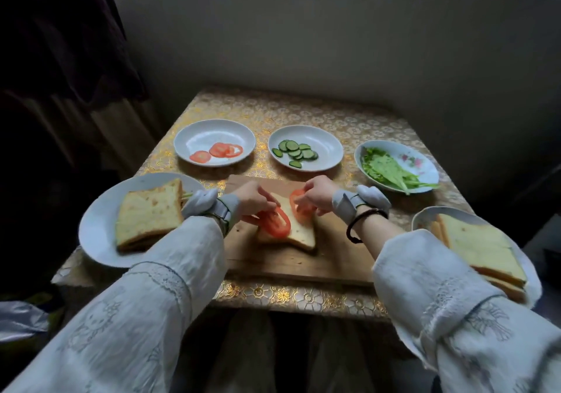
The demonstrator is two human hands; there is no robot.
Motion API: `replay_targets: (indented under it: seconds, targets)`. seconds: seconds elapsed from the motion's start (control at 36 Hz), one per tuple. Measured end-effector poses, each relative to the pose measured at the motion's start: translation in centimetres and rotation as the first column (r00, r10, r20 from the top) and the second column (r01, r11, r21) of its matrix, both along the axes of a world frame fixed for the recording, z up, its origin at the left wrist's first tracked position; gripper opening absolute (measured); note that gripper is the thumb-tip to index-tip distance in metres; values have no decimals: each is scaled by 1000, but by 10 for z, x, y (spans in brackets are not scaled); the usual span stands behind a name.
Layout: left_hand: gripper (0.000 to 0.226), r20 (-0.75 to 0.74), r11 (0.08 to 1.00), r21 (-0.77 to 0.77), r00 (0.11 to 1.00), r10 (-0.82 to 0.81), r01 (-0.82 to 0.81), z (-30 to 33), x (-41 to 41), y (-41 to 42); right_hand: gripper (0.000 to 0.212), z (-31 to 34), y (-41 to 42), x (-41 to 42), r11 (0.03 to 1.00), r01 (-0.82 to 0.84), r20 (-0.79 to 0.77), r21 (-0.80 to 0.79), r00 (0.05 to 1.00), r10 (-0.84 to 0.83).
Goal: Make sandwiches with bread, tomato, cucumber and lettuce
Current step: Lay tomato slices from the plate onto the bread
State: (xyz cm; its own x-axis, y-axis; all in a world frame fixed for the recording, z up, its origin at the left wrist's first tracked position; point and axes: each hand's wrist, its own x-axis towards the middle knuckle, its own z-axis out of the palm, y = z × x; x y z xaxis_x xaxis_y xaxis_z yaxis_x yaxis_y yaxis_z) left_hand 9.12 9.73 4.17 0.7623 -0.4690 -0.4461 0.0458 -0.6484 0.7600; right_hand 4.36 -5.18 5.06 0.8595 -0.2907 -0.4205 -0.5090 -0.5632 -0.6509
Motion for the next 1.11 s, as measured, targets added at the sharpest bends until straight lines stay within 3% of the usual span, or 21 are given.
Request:
replay_targets:
  seconds: [0.08,0.14,0.17,0.28,0.39,0.5,0.58,0.67,0.75,0.83,0.92,1.11]
  targets:
    - [27,41,999,-30,999,29,-28,1,0,-1,5,-2,-1,2,953,128,51,275,988,-148]
    - [28,103,999,-46,994,29,-24,2,2,-2,6,-4,-2,3,923,170,42,346,980,-196]
    - [29,136,999,-50,990,26,-19,2,3,-2,8,-5,-2,3,930,173,31,323,981,-193]
    - [29,201,999,-44,979,12,-3,2,3,-4,23,-11,-3,0,995,103,33,-6,994,-103]
    - [33,275,997,20,959,-71,69,0,-1,-5,16,-10,-2,0,989,77,1,-127,997,-77]
    - [35,312,972,156,925,-217,175,2,-5,-4,7,-9,-5,-2,986,42,-60,-158,997,-52]
    - [35,310,945,230,903,-297,232,3,-9,-4,24,-10,-5,-4,972,4,-88,-234,996,-25]
    - [40,316,940,249,898,-308,235,0,-10,-7,31,-12,-5,-6,954,-16,-87,-300,996,-11]
    - [44,319,941,250,898,-304,230,-3,-9,-8,17,-12,-3,-9,928,9,-7,-371,1000,-13]
    - [41,343,931,287,883,-321,227,-4,-6,-9,35,-12,-4,-9,908,23,77,-419,997,11]
    - [39,357,913,336,866,-351,231,-3,1,-11,30,-13,-6,-6,899,-54,22,-436,997,71]
    - [29,347,887,394,855,-386,240,13,36,-27,29,-6,-29,27,896,3,56,-443,998,24]
